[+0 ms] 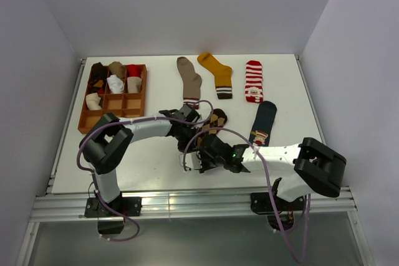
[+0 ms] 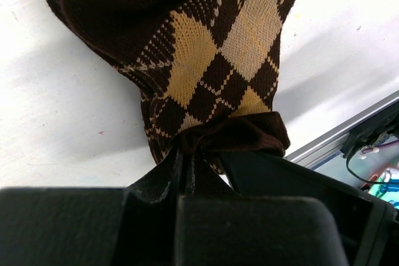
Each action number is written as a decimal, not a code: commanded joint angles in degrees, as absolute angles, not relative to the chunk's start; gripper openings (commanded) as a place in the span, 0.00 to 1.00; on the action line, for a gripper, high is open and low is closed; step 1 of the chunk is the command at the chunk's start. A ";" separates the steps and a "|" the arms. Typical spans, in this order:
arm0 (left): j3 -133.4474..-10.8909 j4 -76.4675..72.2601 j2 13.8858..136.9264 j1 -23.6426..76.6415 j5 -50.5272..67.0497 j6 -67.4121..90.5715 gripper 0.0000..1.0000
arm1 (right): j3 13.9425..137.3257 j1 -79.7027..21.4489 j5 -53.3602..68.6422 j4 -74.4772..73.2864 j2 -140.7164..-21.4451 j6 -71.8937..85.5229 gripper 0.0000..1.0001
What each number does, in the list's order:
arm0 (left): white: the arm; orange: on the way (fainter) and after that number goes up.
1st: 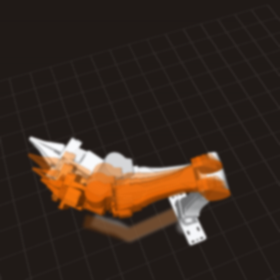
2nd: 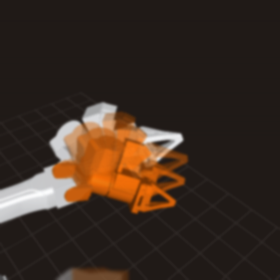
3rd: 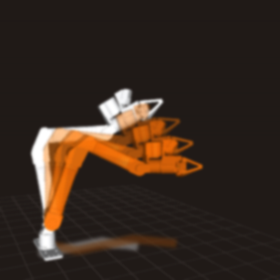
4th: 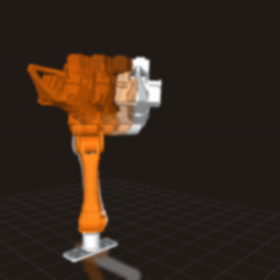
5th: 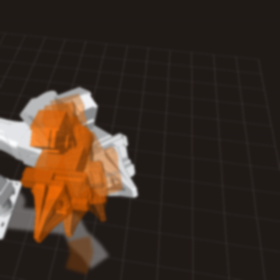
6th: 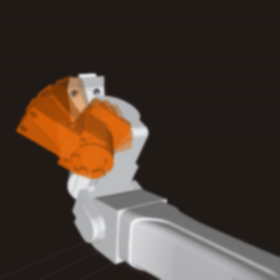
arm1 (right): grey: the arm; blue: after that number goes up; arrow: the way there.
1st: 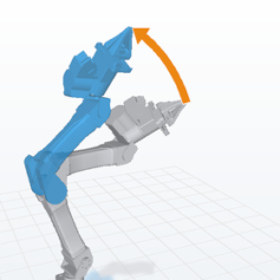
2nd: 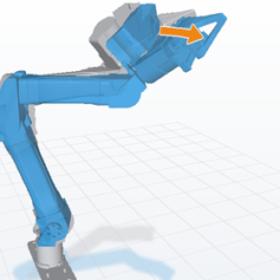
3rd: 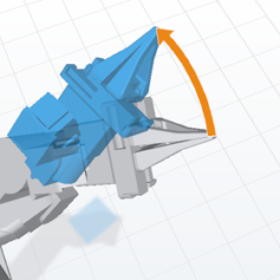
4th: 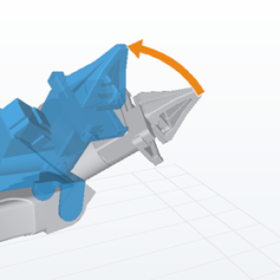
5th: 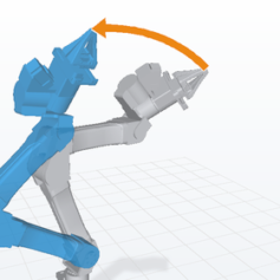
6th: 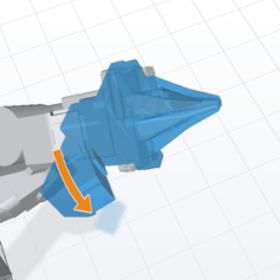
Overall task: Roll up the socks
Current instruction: Roll the sock at the center of the board.
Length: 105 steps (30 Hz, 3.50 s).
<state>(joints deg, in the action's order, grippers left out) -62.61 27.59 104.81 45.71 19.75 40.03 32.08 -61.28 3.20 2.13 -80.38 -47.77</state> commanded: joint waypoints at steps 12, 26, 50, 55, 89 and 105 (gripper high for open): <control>-59.33 26.72 99.06 44.91 15.48 44.82 0.44 | 43.94 -46.95 23.71 -22.57 -80.86 -41.66 0.13; -55.73 19.87 90.44 44.21 4.23 53.61 0.45 | 59.84 -30.08 41.29 -44.72 -98.78 -46.23 0.10; -61.52 -5.54 109.06 44.21 4.57 54.49 0.59 | 67.85 -22.06 47.90 -55.46 -110.92 -49.31 0.09; -65.74 -0.62 112.41 44.56 4.83 53.35 0.55 | 68.90 -21.88 47.99 -56.16 -111.27 -49.48 0.09; -50.98 3.95 97.91 31.92 5.98 49.84 0.00 | 85.34 -27.24 49.74 -65.73 -120.05 -49.12 0.10; -55.55 4.40 100.02 31.64 8.79 44.30 0.13 | 84.20 -29.79 47.64 -64.08 -124.29 -41.05 0.12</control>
<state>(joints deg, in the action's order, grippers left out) -53.06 6.68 99.37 30.52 8.88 46.85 85.41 -29.63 51.86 -65.58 -125.86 -43.97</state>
